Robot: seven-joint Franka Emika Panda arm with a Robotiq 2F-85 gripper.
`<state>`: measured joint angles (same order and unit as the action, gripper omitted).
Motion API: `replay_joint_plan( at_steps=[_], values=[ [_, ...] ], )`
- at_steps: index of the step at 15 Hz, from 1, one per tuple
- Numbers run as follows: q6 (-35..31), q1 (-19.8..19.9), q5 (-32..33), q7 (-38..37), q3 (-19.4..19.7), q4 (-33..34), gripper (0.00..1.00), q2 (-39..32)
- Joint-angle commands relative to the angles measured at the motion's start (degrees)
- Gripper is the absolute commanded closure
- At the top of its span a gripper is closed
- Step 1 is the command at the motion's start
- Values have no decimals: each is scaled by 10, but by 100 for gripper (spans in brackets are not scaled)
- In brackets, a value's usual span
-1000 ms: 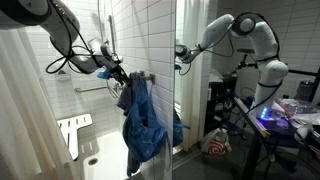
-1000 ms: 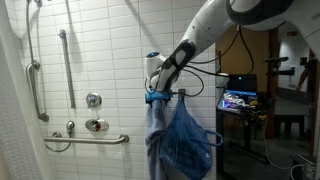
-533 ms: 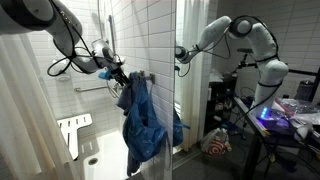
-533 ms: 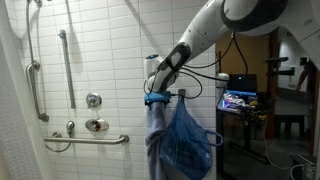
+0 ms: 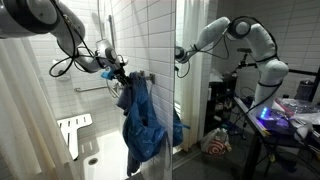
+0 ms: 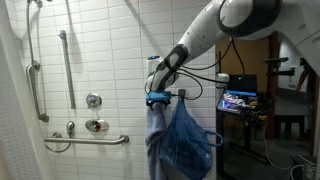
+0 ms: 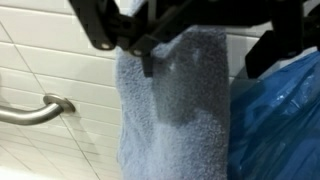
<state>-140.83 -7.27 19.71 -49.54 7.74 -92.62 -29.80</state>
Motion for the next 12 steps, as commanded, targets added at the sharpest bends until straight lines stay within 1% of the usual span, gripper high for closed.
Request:
replay_joint_plan(
  at_steps=[1,2,3,4,5,6,9,10,12],
  values=[
    [19,-2,-18,20,4,21,39,-9],
    [18,-4,-15,18,6,4,46,3],
    [20,-3,-17,21,4,18,54,-6],
    [18,-4,-15,20,5,5,63,2],
    [19,-4,-15,21,5,10,70,-1],
    [18,-3,-16,23,4,13,80,-4],
    [16,-3,-19,26,2,-3,99,8],
    [15,-3,-20,27,1,0,100,5],
    [15,1,-30,40,-8,-15,100,18]
  ],
)
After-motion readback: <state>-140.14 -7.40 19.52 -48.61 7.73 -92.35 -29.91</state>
